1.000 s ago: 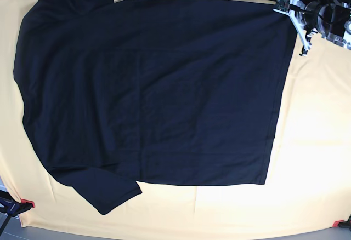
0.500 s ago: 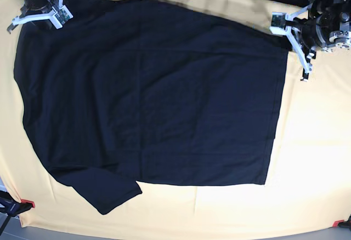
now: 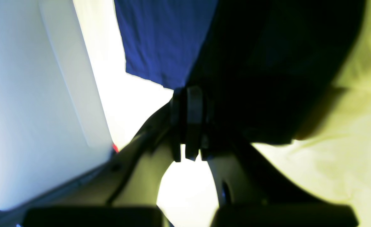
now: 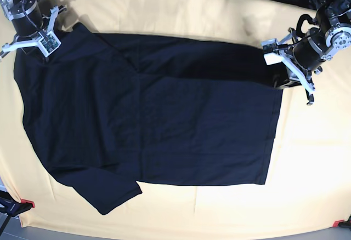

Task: Fold the T-shirt properly
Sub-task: 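Pull the shirt edges back toward the table center with both grippers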

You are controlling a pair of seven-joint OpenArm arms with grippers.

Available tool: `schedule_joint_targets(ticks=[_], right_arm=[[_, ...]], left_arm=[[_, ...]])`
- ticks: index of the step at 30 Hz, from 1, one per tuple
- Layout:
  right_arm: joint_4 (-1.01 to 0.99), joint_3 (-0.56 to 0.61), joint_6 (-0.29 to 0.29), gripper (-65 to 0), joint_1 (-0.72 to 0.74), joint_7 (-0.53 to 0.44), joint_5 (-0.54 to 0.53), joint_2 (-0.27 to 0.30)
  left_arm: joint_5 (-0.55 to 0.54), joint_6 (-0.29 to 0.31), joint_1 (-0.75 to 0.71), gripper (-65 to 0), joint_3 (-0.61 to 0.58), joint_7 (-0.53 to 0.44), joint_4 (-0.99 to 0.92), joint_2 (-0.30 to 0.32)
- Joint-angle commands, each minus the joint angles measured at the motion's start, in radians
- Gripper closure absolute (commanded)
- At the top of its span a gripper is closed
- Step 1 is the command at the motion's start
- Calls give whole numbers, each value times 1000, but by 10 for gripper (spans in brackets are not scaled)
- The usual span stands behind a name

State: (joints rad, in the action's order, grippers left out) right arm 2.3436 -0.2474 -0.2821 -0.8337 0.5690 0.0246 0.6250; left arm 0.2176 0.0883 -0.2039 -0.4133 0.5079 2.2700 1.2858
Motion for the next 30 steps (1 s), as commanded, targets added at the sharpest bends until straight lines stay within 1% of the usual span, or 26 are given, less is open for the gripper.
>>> schedule_joint_targets(ticks=[1,3,5,8,11,14,16,19,22,24,27,30], right_arm=[[13,-10,6,0,15,-34,-10,13],[6,-10,-16,0,55,-49,-46,13],[-28,-10,-31,0,96,-53,-55,13],[-68,-10,-33,0,151,-54,-57,13],[-109,-10,-37,0,193,-55,-111,13],[-154,-8,-84,0,235,-61,-145,13],[-182,-8,-90,0,261,-66,-160,13],[-221,-8,-95,0,304,-69,-193,13],[-256,-8,-144,0,338,-69,-221,13],[-275,-8,-157,0,365,-69,-232,14],[-283,-6,-156,0,393,-69,-248,35],[-284,-6,-157,0,406,-70,-266,71]], left_arm=[[10,-19,23,0,8,-13,-2,6],[9,-19,47,0,8,-14,-29,-26],[6,-23,73,0,8,-14,-52,-50],[2,-35,108,0,8,-15,-92,-71],[-1,-41,147,0,8,-16,-131,-92],[-39,-41,176,0,8,-39,-161,-106],[-66,-41,189,0,8,-49,-176,-116],[-73,-40,205,0,8,-58,-197,-142],[-95,-40,204,0,8,-72,-212,-159],[-103,-40,204,0,8,-72,-215,-172],[-103,-40,204,0,8,-75,-215,-183],[-103,-39,204,0,8,-76,-215,-186]])
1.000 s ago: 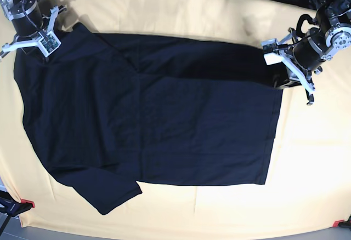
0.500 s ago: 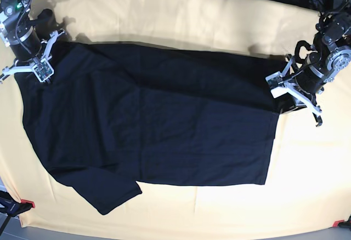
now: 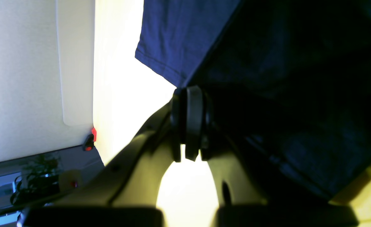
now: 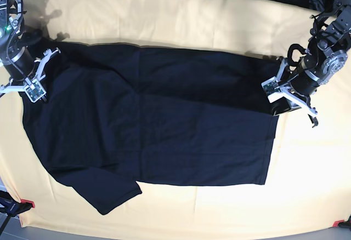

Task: Fold the T-shirt properly
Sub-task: 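Pull the shirt edges back toward the table center with both grippers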

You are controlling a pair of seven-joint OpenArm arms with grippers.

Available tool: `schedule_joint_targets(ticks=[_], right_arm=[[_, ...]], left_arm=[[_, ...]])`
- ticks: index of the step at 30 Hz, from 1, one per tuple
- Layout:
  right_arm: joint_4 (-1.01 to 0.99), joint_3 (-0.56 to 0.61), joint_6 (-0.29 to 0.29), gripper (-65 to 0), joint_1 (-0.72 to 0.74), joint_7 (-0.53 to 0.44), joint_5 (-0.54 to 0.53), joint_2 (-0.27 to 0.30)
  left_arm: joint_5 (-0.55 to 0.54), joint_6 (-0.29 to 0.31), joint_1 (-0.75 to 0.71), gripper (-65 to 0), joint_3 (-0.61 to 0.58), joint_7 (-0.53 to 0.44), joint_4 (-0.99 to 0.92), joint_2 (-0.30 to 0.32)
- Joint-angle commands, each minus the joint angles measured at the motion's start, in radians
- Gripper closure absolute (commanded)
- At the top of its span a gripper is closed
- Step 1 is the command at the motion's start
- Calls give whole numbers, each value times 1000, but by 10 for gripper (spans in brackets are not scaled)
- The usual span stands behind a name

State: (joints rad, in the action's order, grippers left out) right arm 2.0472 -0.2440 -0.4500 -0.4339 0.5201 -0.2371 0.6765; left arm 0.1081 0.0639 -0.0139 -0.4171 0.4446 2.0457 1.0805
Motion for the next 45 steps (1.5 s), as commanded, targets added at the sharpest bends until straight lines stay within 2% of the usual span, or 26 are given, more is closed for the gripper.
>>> schedule_joint_targets(ticks=[1,5,10,14,19,23,26,29,36,37,39,41,43,45], right_arm=[[13,-9,11,0,6,-23,-18,31],[12,-6,3,0,5,-23,-79,58],[12,24,-2,0,10,-24,-77,100],[12,42,9,0,13,-24,-77,105],[11,42,115,0,13,-23,-23,105],[11,42,110,0,13,-24,-24,99],[11,42,154,0,13,-24,-24,99],[11,42,162,0,13,-31,-24,99],[11,42,172,0,16,-76,-17,99],[11,42,198,-53,16,-76,-17,99],[11,42,250,-224,16,-76,-17,99],[11,42,274,-369,16,-76,-17,99],[11,42,292,-421,16,-71,-17,99],[12,42,312,-420,17,-48,-17,99]], left_arm=[[6,-15,14,0,12,-12,9,19],[6,-15,14,0,12,-12,9,19],[6,-15,14,0,12,-11,9,19],[7,-15,14,0,12,-11,9,19],[7,-15,14,0,12,-7,9,19],[8,-16,14,0,12,-7,9,19],[14,-17,14,0,12,-7,9,19],[14,-17,14,0,12,-6,9,19],[14,-186,15,0,12,3,9,19],[14,-198,14,-41,12,3,9,19],[13,-212,14,-197,12,4,9,19],[2,-248,14,-320,12,4,9,19],[-6,-296,14,-354,12,5,9,19],[-5,-324,14,-354,12,5,9,19]])
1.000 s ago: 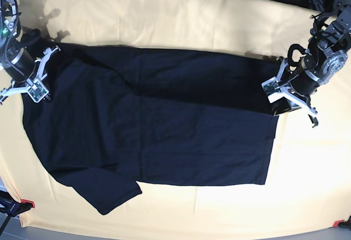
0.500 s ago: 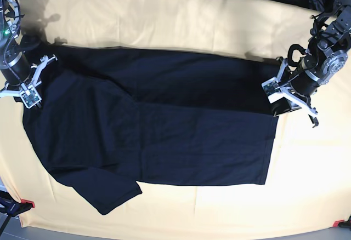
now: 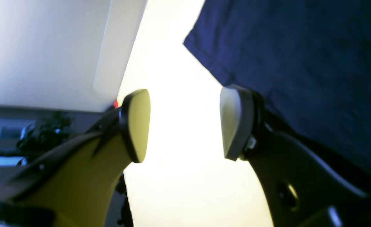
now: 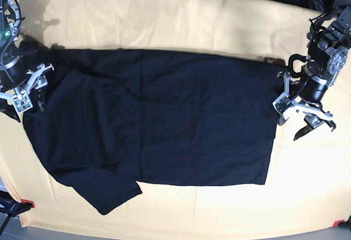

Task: Fold the T-shirt properly
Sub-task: 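Pull the shirt edges back toward the table center with both grippers, then release the shirt and lift both grippers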

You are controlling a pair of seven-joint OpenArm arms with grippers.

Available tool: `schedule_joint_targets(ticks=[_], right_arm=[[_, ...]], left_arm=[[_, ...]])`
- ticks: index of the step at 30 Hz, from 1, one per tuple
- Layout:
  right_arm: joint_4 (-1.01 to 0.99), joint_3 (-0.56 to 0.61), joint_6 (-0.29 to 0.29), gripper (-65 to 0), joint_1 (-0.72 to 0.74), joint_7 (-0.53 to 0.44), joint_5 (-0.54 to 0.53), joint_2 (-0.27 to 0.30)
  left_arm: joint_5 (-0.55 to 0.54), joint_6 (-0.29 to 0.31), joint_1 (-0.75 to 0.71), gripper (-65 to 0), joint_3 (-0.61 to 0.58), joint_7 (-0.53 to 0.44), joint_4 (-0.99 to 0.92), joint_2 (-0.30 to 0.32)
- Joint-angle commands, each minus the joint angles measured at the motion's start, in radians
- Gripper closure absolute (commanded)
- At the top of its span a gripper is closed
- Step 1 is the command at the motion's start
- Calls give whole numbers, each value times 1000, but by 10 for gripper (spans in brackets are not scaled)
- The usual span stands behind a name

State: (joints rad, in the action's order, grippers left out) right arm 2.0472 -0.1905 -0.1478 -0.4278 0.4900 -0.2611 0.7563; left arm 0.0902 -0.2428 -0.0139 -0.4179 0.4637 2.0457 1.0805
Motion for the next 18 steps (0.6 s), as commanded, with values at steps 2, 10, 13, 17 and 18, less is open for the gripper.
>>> schedule_joint_targets(ticks=[2,10,13,17,18], right_arm=[[16,-11,27,-420,11,13,8,20],[46,-11,-93,-420,8,270,-6,20],[45,-11,-122,-419,-12,335,-50,20],[43,-11,-116,-417,-64,334,-54,20],[34,-11,-114,-417,-73,333,-54,19]], left_arm=[[13,-24,14,-354,13,-11,9,19],[12,-4,14,-354,13,40,9,19],[7,27,14,-354,13,53,9,19],[5,40,14,-354,13,53,9,19],[5,40,14,-354,13,53,9,19]])
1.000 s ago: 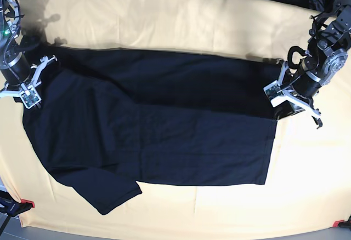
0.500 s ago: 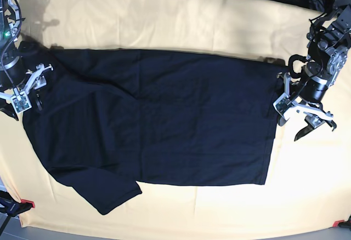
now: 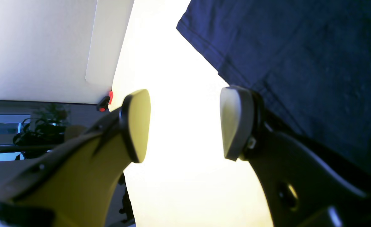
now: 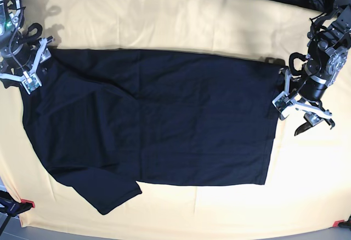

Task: Fold the T-shirt properly
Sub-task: 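Release the shirt and lift both grippers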

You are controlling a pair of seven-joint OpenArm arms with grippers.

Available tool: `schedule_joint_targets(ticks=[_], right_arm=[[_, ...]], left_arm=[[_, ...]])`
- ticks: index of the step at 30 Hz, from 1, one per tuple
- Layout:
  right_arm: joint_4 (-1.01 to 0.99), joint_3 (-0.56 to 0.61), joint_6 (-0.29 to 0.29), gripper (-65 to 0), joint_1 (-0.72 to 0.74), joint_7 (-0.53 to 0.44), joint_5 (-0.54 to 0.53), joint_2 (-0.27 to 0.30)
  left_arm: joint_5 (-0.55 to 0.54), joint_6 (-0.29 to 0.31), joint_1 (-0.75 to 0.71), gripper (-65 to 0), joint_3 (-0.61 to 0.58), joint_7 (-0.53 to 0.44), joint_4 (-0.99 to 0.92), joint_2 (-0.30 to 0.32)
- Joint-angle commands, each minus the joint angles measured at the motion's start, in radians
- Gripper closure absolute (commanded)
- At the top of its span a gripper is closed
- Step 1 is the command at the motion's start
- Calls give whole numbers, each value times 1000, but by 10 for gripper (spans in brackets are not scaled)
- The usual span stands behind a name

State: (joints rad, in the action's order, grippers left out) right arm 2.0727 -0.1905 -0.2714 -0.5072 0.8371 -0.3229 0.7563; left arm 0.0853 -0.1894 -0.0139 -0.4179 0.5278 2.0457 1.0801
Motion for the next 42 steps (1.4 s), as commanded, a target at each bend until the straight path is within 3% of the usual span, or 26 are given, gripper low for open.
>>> schedule_joint_targets(ticks=[1,9,13,18,20,22,23,27,32,35,37,42], right_arm=[[-5,-11,9,-417,2,-20,7,19],[-209,-11,-26,-389,25,-58,-127,19],[-272,-11,-71,-261,61,-50,-187,20],[-273,-11,-143,-164,76,-27,-282,20],[-273,-11,-169,-112,75,-28,-288,20],[-273,-12,-182,-12,75,-27,-285,20],[-273,-12,-182,0,76,-28,-278,20],[-273,-13,-171,0,97,-28,-267,20],[-273,-13,-98,0,157,-18,-203,21],[-273,-13,-101,0,185,36,-230,23],[-273,-13,-138,0,192,92,-295,23],[-273,-13,-189,-272,188,128,-402,22]], left_arm=[[10,-13,14,-354,13,-12,9,19],[10,-13,14,-354,13,-11,9,19],[10,-13,14,-354,13,-11,9,19],[10,-13,14,-354,13,-11,9,19],[11,-13,14,-354,13,-11,9,20],[10,-13,14,-354,13,-11,9,19],[10,-13,14,-354,13,-11,9,19],[11,-13,14,-354,13,-12,9,19],[11,-13,14,-354,13,-11,9,20],[10,-13,14,-354,13,-11,9,20],[11,-13,14,-354,13,-11,9,20],[10,-13,14,-354,13,-11,9,19]])
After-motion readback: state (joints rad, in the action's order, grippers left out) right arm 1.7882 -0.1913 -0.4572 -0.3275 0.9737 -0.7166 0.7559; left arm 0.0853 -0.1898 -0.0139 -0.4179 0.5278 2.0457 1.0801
